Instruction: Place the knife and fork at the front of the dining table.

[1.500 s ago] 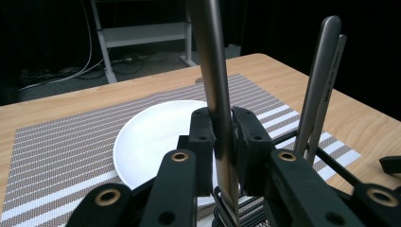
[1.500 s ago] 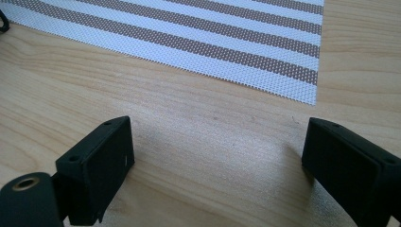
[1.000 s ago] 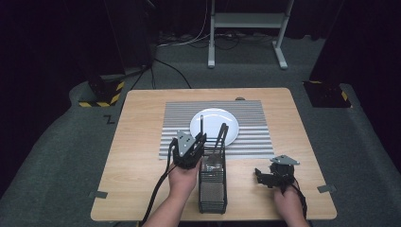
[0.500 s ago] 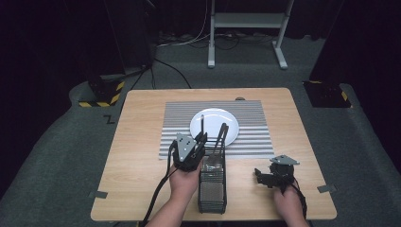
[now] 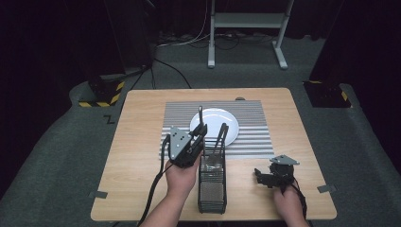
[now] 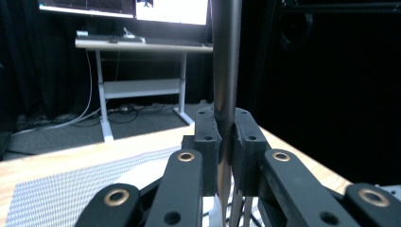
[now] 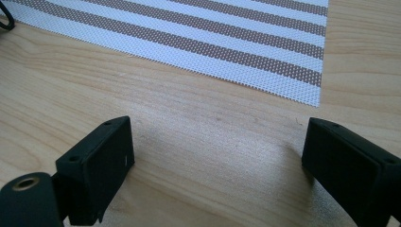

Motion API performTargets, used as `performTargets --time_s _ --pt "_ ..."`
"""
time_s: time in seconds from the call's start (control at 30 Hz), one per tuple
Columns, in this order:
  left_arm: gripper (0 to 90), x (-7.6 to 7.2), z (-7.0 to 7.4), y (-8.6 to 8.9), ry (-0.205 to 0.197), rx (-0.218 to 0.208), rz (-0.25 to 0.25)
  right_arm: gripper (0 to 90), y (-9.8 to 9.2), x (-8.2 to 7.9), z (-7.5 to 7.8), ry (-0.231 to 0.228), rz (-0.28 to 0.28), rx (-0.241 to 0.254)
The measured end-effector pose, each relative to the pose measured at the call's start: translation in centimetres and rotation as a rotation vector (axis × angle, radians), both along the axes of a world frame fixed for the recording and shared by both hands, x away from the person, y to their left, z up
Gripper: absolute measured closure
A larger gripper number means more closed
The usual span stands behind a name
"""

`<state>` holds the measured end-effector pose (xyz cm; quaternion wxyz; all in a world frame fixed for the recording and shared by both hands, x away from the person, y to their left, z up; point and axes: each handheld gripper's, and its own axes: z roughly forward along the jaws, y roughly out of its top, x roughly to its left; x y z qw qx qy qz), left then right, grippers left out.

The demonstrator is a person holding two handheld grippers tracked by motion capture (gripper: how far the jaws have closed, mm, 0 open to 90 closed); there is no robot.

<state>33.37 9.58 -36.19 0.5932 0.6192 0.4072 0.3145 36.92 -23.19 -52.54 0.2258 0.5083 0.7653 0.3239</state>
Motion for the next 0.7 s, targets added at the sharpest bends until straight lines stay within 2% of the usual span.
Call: performTargets --time_s 0.33,0.7 --pt "82.2 -0.2 2.6 0.9 -0.036 -0.023 -0.006 9.6 0.0 0.0 0.0 0.000 0.000 0.000" --pt "82.2 -0.7 4.5 3.1 -0.061 -0.038 0.023 9.6 0.0 0.0 0.0 0.000 0.000 0.000"
